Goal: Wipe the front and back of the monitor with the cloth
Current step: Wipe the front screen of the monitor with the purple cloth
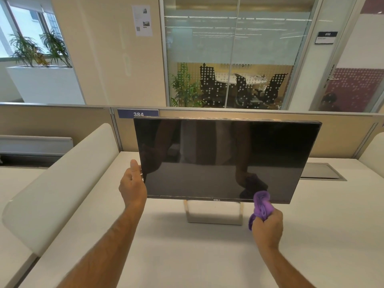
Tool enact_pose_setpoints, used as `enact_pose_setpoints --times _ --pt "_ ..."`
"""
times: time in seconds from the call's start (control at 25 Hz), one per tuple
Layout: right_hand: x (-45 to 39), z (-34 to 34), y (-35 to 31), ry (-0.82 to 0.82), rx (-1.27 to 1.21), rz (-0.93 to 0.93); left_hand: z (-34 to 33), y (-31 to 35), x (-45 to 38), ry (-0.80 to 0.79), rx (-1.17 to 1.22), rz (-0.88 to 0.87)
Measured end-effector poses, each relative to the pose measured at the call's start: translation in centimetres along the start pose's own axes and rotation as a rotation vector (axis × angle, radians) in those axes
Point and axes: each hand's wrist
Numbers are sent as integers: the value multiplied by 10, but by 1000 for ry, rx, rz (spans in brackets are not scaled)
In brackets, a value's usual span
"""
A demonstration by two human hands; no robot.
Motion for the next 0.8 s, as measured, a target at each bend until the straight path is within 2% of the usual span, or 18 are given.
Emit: enact_pose_setpoints --times 0.28,0.6,0.8 --pt "41 -42 -31 -233 127 204 0 -1 -1 -7 -6 -16" --pt "67 -79 -56 -369 155 231 7 -4 -7 -59 17 -7" --pt "76 -93 -66 -462 182 255 14 -9 -14 -150 -19 -73"
Point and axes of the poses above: each hand's wrist, its own x-axis away from the middle knuckle, its own z-axis out of the back of the hand, y = z × x, and after that the axes turned 3 degrees about -y, right-handed
